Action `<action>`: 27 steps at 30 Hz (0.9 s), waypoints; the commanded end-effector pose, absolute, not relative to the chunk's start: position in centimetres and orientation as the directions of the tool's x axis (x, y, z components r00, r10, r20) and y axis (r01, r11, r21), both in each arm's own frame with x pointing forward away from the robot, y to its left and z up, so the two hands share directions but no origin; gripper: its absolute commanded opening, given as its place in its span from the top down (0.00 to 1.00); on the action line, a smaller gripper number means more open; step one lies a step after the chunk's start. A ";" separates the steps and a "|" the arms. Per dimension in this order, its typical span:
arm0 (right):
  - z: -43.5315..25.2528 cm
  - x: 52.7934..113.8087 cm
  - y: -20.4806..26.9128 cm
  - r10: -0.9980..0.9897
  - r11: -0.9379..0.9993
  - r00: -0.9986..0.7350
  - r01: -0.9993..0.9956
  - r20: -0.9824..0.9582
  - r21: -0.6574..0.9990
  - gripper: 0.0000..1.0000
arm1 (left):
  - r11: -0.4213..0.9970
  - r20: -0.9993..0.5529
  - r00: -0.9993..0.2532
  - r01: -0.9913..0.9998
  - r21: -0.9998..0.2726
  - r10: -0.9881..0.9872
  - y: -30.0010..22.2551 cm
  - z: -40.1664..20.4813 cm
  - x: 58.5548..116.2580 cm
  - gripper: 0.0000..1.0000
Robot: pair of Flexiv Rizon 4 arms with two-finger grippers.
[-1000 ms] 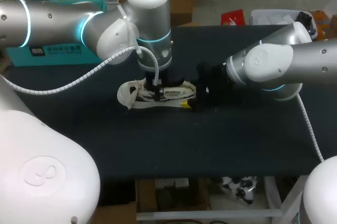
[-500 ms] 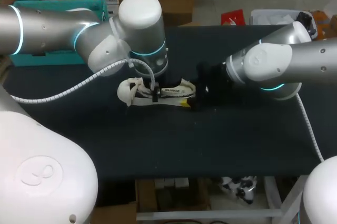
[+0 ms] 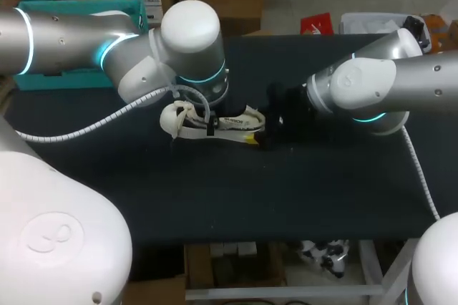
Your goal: Open the shoe tongue, take the insole out of the shoe, put the insole back into the shoe, and pack the shoe into the shoebox
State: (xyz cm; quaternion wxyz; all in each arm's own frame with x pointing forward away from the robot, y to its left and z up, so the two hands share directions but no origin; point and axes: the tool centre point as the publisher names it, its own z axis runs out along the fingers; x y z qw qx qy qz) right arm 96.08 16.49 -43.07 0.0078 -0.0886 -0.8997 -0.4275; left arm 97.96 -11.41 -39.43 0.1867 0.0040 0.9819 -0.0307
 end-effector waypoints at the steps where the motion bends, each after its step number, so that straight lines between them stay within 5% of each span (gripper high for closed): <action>1: -43.5 95.4 16.4 0.144 0.618 -0.985 0.163 0.093 0.769 1.00 | 0.997 -0.370 -0.929 0.022 -0.074 -0.007 -11.6 -44.5 102.4 1.00; 27: -43.5 95.4 16.4 0.144 0.618 -0.985 0.163 0.093 0.769 1.00 | 0.967 -0.300 -0.954 0.066 -0.247 -0.012 -13.0 -35.5 97.1 1.00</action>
